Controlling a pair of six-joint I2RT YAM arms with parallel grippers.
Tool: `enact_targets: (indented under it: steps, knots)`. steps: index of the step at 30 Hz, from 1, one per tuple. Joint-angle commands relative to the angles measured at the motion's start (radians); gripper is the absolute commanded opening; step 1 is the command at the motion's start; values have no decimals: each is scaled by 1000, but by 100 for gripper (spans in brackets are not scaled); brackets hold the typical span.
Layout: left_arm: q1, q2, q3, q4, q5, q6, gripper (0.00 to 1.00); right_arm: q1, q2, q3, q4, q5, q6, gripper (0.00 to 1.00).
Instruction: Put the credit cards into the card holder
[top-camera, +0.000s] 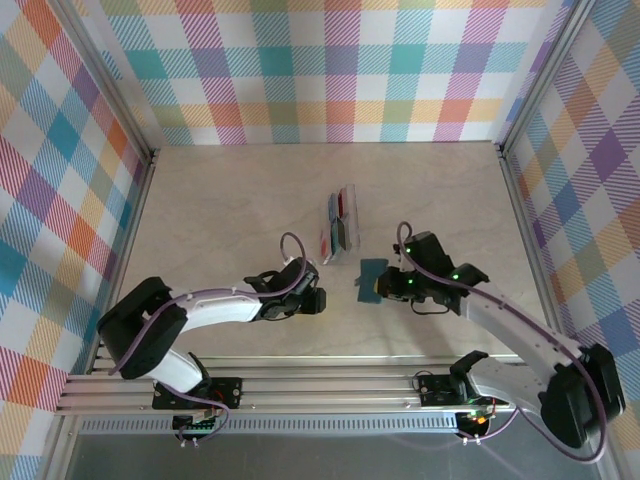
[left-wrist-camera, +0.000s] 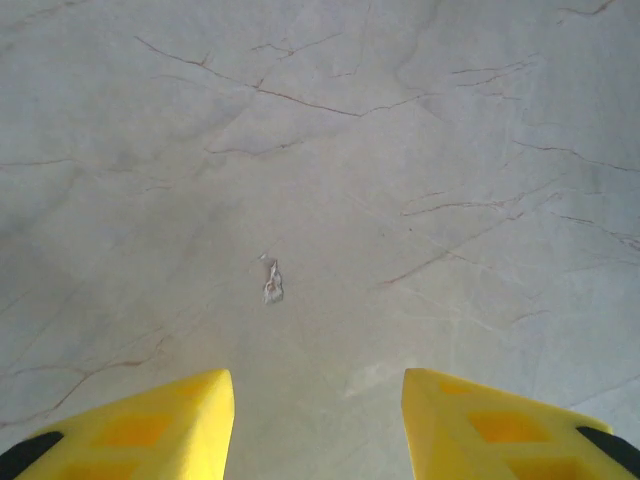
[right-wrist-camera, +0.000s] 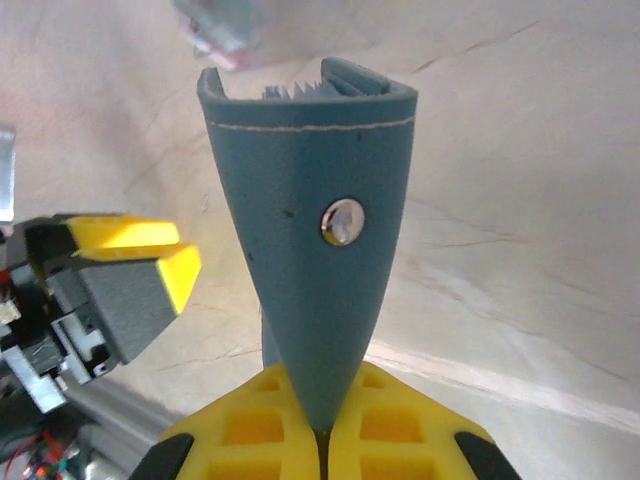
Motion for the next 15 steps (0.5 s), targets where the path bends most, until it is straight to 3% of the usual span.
enact_targets:
  steps: [1, 4, 7, 9, 12, 15]
  knots:
    - [4, -38, -19, -40, -38, -9, 48, 11, -40, 80, -292, 273, -34, 0]
    - [5, -51, -26, -33, -38, -12, 48, 64, 10, 110, -352, 364, -19, 0]
    - [4, -64, -32, -33, -32, -12, 47, 142, 137, 172, -485, 608, 96, 0]
    - [5, -77, -38, -34, -36, -12, 46, 203, 239, 232, -562, 691, 144, 0]
    - [7, -84, -38, -39, -41, -12, 46, 266, 339, 299, -648, 764, 214, 0]
    - [7, -88, -38, -35, -36, -13, 46, 297, 417, 325, -641, 754, 230, 0]
